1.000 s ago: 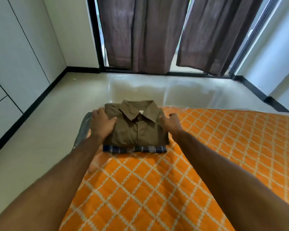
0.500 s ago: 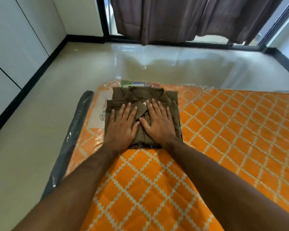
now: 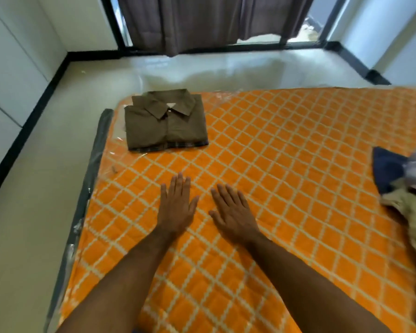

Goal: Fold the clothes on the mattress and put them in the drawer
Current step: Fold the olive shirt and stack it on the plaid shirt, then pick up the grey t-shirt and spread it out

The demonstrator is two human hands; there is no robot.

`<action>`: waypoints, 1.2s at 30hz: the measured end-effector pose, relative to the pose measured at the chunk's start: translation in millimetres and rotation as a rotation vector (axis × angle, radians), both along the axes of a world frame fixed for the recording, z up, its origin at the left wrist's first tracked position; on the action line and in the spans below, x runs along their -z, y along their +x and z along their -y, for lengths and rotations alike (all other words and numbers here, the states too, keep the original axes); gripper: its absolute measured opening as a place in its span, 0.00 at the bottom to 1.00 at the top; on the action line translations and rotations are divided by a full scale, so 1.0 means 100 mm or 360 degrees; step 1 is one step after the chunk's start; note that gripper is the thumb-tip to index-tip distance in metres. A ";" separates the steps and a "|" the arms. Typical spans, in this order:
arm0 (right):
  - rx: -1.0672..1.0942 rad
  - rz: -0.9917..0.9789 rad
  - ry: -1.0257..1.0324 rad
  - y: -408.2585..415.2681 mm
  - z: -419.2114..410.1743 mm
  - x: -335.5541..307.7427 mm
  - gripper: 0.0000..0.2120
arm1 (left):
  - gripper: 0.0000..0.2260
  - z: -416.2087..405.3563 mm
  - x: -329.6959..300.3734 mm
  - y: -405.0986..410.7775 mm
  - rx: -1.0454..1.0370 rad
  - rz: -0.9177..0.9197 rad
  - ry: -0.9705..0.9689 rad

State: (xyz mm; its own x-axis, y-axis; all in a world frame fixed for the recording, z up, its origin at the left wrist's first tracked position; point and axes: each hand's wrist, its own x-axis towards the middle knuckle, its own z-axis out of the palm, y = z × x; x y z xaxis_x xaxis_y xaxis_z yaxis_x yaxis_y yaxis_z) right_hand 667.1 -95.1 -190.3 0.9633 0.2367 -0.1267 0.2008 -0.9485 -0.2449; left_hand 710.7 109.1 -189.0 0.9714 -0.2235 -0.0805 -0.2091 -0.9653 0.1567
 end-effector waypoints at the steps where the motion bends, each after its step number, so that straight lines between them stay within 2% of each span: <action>1: 0.0025 -0.0025 -0.0003 -0.18 0.13 -0.08 0.34 | 0.35 0.18 -0.06 -0.18 0.0008 -0.0038 -0.0032; 6: 0.0174 -0.0002 0.0008 -0.95 0.78 -0.43 0.35 | 0.28 0.85 -0.34 -0.89 0.0144 -0.0107 -0.0101; 13: 0.0536 0.0185 -0.0175 -2.15 2.27 -1.13 0.34 | 0.23 2.06 -0.88 -1.61 0.0639 0.0155 -0.0153; 17: 0.1024 0.0311 -0.0263 -2.85 3.30 -1.45 0.31 | 0.21 3.00 -1.26 -1.95 0.0886 0.0244 -0.0242; 22: 0.1549 0.0375 -0.0450 -3.49 4.23 -1.52 0.29 | 0.20 3.91 -1.36 -2.31 0.1152 0.0234 -0.0220; 25: 0.1696 0.0278 -0.0275 -3.72 4.62 -1.43 0.24 | 0.20 4.36 -1.41 -2.43 0.1281 0.0210 -0.0195; 28: 0.1721 0.0276 -0.0015 -3.76 4.85 -1.36 0.26 | 0.20 4.67 -1.48 -2.43 0.1379 0.0160 -0.0251; 29: 0.1732 0.0352 0.0134 -3.75 4.96 -1.32 0.26 | 0.20 4.79 -1.50 -2.42 0.1406 0.0123 -0.0278; 32: 0.1766 0.0645 0.0454 -3.67 5.06 -1.31 0.16 | 0.21 4.98 -1.57 -2.35 0.1451 0.0127 -0.0374; 36: 0.1915 0.0827 0.0981 -3.65 5.02 -1.38 0.12 | 0.24 5.30 -1.62 -2.33 0.1661 0.0240 -0.0232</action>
State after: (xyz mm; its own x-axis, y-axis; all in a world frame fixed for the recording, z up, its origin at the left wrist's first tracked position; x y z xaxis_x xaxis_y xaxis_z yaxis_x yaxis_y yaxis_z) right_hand 302.5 -597.0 -52.2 0.5187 -0.8474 0.1137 -0.4352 -0.3762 -0.8180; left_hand 477.4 -420.5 -27.3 0.2910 -0.9493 0.1192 -0.9493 -0.2710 0.1597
